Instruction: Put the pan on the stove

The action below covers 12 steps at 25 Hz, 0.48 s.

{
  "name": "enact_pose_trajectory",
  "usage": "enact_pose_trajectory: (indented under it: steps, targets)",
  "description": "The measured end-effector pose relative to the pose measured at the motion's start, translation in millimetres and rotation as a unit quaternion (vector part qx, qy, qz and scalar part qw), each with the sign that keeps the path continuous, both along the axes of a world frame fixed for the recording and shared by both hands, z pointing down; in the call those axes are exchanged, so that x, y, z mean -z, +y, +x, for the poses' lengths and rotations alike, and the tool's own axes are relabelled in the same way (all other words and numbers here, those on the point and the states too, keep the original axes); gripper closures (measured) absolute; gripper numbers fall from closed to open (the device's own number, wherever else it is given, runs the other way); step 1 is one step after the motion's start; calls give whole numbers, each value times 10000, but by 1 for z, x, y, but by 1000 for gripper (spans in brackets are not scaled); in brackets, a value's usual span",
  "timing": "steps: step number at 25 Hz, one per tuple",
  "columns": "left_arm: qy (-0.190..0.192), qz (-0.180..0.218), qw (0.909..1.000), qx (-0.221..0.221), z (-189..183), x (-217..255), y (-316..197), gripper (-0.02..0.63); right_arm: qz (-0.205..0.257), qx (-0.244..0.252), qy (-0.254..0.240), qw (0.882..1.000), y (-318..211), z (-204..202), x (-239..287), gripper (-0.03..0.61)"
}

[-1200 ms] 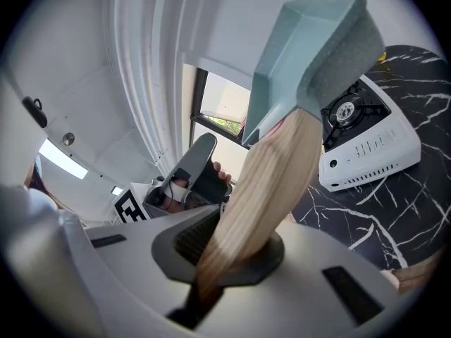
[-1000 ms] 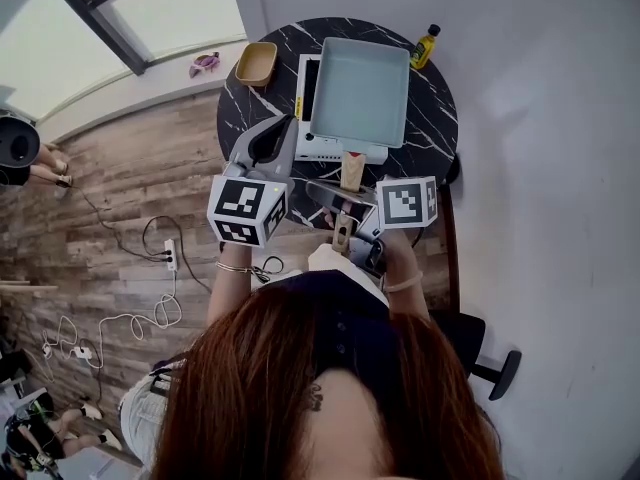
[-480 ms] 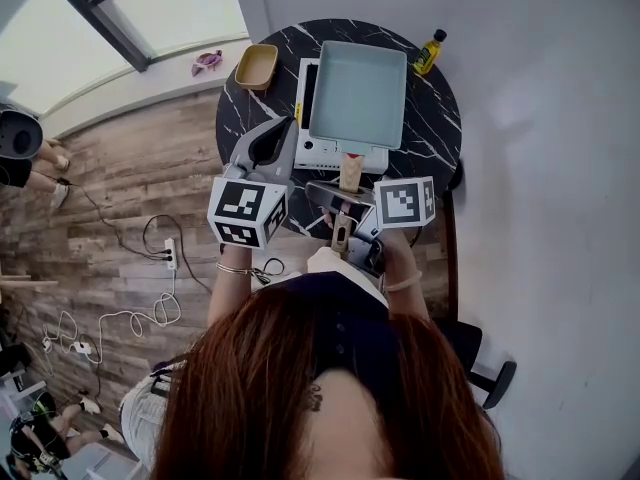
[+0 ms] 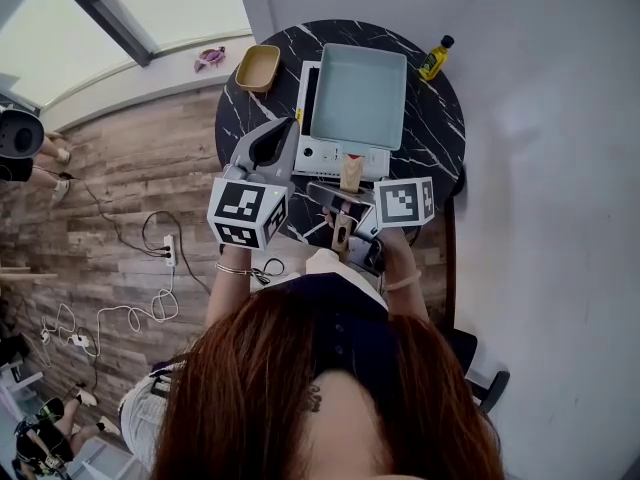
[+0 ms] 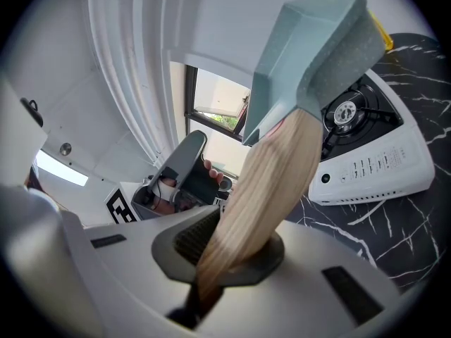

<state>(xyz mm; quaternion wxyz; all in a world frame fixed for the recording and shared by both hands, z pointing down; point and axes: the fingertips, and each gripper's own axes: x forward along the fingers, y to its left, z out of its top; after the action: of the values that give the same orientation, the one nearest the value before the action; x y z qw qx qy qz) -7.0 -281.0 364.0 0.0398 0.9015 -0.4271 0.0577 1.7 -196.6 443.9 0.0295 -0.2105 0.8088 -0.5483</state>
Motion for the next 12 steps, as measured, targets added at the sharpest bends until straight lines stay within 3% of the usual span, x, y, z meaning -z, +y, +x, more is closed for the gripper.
enact_pose_trajectory:
  steps: [12]
  targets:
    - [-90,-190,9997,139,7,-17,-30,603,-142,151,-36,9998,-37,11,-18,557]
